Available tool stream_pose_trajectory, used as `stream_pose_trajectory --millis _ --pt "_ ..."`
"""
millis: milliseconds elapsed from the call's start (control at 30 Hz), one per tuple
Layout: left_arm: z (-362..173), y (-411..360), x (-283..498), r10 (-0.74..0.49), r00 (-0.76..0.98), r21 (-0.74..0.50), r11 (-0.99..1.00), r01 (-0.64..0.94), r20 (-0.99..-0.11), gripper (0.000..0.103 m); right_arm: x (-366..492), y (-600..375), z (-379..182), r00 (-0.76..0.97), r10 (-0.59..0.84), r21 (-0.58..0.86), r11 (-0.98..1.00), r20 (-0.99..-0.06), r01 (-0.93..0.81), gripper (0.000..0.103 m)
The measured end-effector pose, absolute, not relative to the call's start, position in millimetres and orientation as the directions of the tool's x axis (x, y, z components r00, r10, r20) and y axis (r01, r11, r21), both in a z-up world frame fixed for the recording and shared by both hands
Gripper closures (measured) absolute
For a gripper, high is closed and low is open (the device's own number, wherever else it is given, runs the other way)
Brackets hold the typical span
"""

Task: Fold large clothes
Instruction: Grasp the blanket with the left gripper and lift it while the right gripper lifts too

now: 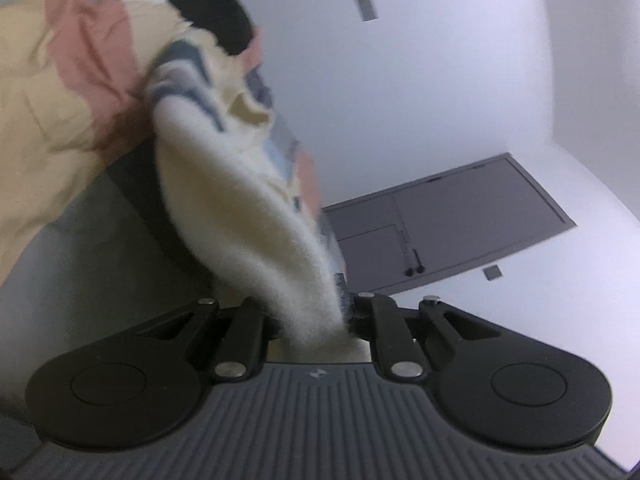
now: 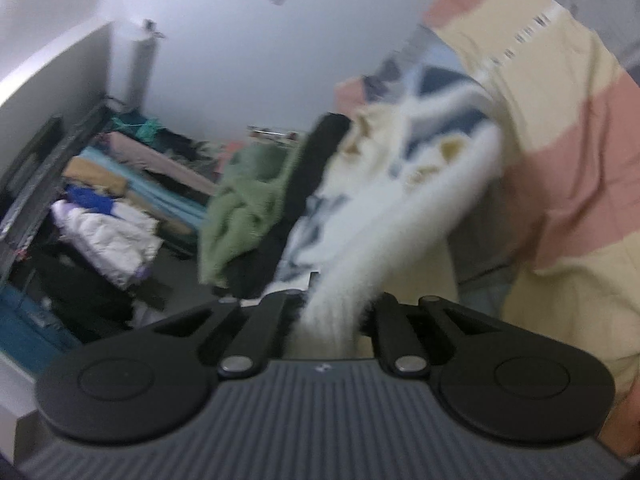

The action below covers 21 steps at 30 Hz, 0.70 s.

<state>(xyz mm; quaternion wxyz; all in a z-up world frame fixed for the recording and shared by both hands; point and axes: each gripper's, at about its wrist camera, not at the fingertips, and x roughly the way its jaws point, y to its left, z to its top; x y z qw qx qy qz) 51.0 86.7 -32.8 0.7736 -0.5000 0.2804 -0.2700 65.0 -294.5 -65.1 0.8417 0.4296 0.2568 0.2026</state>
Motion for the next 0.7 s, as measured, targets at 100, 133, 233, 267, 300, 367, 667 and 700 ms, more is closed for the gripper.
stream_pose_trajectory --millis 100,133,233,267,300,367,667,700 --pt "-12 88 27 -0.706 0.695 -0.917 0.355 0.181 -0.136 0.089 48 -297 -47 0.783 0.587 0.828 0.531 -0.206 -0.18 0.095" --pt "-4 89 16 -0.708 0.695 -0.914 0.353 0.199 -0.123 0.089 42 -297 -41 0.781 0.595 0.828 0.524 -0.189 -0.199 0.095" --pt "14 91 -11 -0.72 0.69 -0.912 0.33 0.244 -0.076 0.089 20 -299 -24 0.776 0.615 0.816 0.516 -0.14 -0.261 0.095" --pt "19 91 -22 -0.724 0.687 -0.91 0.322 0.262 -0.058 0.089 12 -299 -18 0.775 0.619 0.81 0.515 -0.125 -0.28 0.095" --pt "25 93 -31 -0.726 0.686 -0.905 0.32 0.28 -0.044 0.089 3 -300 -11 0.774 0.623 0.805 0.514 -0.111 -0.298 0.095" --pt "33 93 -48 -0.727 0.686 -0.894 0.322 0.312 -0.023 0.088 -11 -301 -2 0.774 0.627 0.794 0.515 -0.09 -0.325 0.094" --pt "23 101 -51 -0.716 0.695 -0.884 0.361 0.298 -0.059 0.088 -5 -296 -2 0.784 0.603 0.772 0.566 -0.149 -0.289 0.094" --pt "21 101 -42 -0.716 0.695 -0.883 0.364 0.296 -0.062 0.088 -1 -297 -4 0.786 0.599 0.776 0.565 -0.154 -0.279 0.094"
